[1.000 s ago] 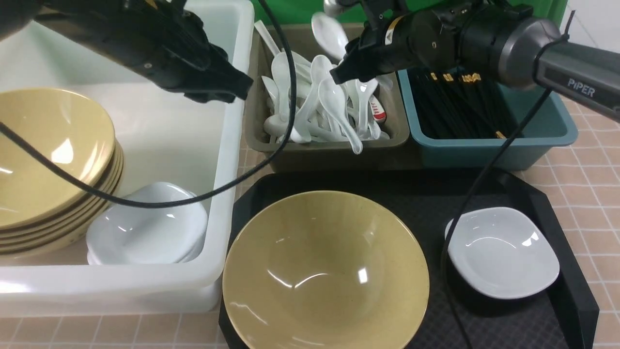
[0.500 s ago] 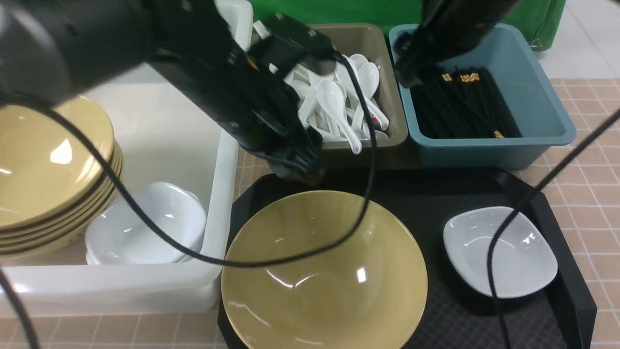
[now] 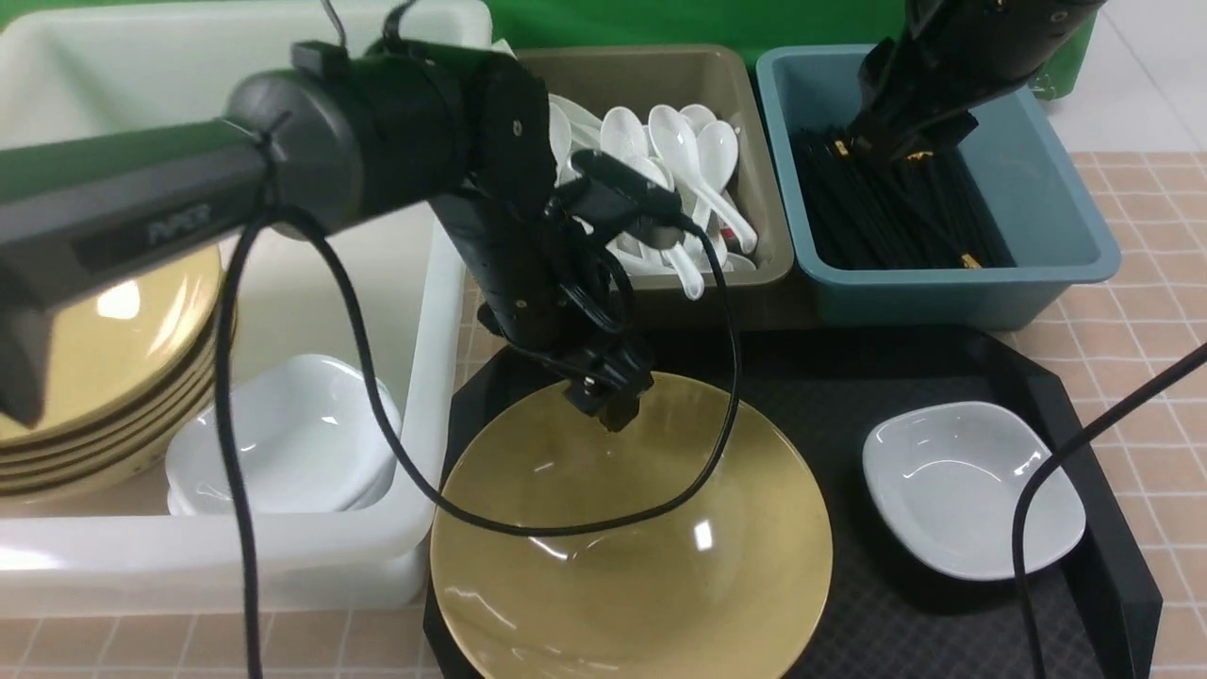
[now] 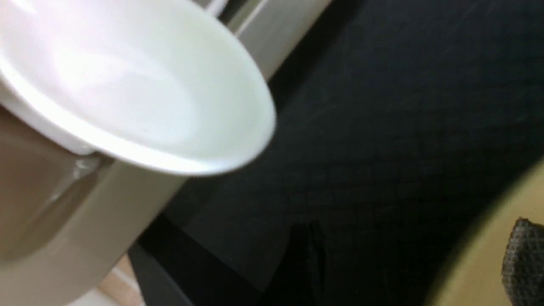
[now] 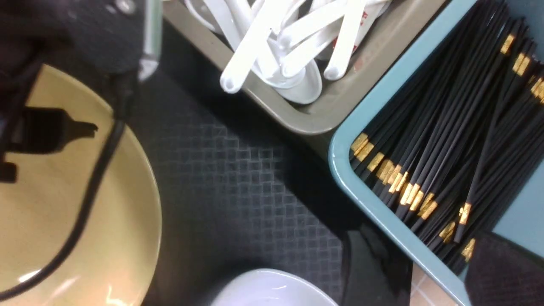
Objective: On brown table put chopsticks spoon bowls plates into blue grey white boxes.
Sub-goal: 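Grasp the large bowl on the tray by its rim, then place the tan bowl onto the bowl stack in the left bin with the left gripper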
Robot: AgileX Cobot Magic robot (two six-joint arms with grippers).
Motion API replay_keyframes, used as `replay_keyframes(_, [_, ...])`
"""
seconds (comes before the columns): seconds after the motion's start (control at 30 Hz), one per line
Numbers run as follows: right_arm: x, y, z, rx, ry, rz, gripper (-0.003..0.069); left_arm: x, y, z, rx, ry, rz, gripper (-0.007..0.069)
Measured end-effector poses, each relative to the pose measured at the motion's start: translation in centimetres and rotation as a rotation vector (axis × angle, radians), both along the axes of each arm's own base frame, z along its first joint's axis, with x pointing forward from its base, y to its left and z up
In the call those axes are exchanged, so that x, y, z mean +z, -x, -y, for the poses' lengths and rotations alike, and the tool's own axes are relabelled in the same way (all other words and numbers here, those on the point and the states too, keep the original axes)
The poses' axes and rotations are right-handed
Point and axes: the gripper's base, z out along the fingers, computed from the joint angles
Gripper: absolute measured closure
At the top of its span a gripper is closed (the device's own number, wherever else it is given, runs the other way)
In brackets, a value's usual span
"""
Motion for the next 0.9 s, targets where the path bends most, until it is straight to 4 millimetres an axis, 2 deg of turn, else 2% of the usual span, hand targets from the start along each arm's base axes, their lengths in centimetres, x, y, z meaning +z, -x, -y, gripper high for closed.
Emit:
replay_keyframes(0.1, [0.0,0.0,0.0,0.007,0.004,0.001,0.0293,-0.7,-0.1,0.2,-0.002,0.004,-0.023,0.0104])
replay_keyframes(0.13, [0.0,0.0,0.0,0.014,0.008,0.002,0.0295,-0.9,0.1,0.4,-0.012,0.005,-0.035,0.0130])
replay_keyframes(0.27, [0.0,0.2,-0.5,0.055,0.024,0.007,0.0335,-1.4,0.6,1.0,-0.043,-0.009,-0.066,0.0329])
replay_keyframes(0.33, [0.0,0.5,-1.0,0.091,0.034,0.010,0.0387,-1.2,0.9,0.9,-0.057,-0.020,-0.093,0.0449])
replay_keyframes(0.37, [0.0,0.6,-1.2,0.104,0.038,0.013,0.0409,-1.1,1.1,0.9,-0.059,-0.021,-0.103,0.0485])
replay_keyframes(0.4, [0.2,1.0,-1.8,0.130,0.040,0.018,0.0465,-0.7,1.4,1.0,-0.042,-0.004,-0.131,0.0534])
replay_keyframes(0.5, [1.0,2.4,-2.9,0.199,0.043,0.044,0.0574,0.6,1.9,0.9,-0.009,0.034,-0.138,0.0590])
replay_keyframes(0.57, [2.2,4.0,-3.8,0.249,0.030,0.075,0.0616,2.0,2.1,0.2,0.025,0.055,-0.136,0.0610])
replay_keyframes(0.63, [3.3,5.5,-4.3,0.288,0.015,0.104,0.0622,3.7,2.3,-0.8,0.058,0.086,-0.116,0.0619])
replay_keyframes(0.73, [5.3,8.4,-4.9,0.359,-0.015,0.156,0.0622,8.3,3.3,-4.4,0.146,0.179,-0.021,0.0617])
replay_keyframes(0.77, [5.4,8.6,-4.9,0.364,-0.016,0.158,0.0622,8.3,3.3,-4.4,0.146,0.179,-0.021,0.0617])
replay_keyframes(0.8, [6.0,9.5,-5.0,0.386,-0.027,0.173,0.0622,10.7,4.4,-6.3,0.195,0.243,0.020,0.0617])
replay_keyframes(0.9, [6.9,11.2,-5.4,0.430,-0.047,0.195,0.0622,13.9,7.2,-11.5,0.333,0.327,0.099,0.0618])
